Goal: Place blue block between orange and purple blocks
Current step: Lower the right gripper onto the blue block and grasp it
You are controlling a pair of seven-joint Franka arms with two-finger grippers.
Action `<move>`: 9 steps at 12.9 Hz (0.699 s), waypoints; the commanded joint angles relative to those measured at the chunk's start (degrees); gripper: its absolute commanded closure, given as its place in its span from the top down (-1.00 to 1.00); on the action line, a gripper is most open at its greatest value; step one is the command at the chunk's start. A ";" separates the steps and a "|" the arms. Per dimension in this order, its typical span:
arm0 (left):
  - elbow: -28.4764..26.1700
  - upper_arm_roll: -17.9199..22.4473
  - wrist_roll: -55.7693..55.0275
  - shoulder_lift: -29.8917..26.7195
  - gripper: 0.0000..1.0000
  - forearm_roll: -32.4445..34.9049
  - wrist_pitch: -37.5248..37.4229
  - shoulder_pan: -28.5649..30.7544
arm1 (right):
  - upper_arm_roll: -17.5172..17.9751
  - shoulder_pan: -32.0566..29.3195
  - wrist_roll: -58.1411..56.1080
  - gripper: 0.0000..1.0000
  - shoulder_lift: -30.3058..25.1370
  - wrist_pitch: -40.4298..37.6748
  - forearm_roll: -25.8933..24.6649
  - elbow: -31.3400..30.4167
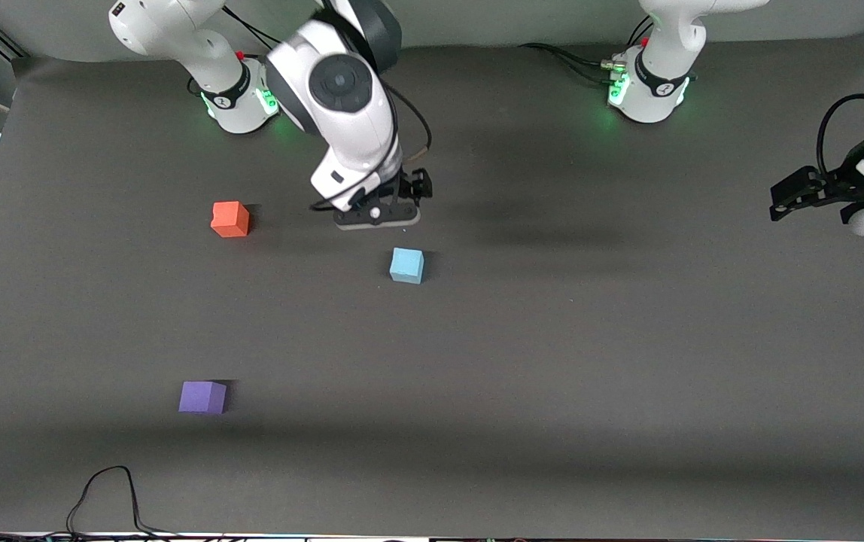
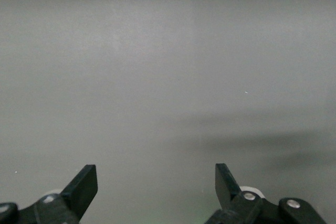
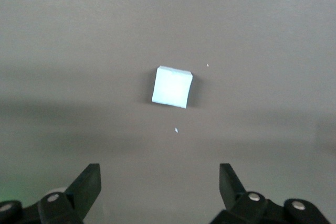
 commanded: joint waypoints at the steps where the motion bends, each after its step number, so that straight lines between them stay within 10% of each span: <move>1: 2.99 2.09 0.32 1.73 1.00 0.84 -1.73 -2.10 | -0.49 0.81 1.45 1.00 3.37 9.20 0.67 -5.10; 9: 2.46 1.82 2.34 1.47 1.00 0.84 -1.90 -2.19 | -1.02 0.72 4.71 1.00 17.98 26.87 0.14 -5.19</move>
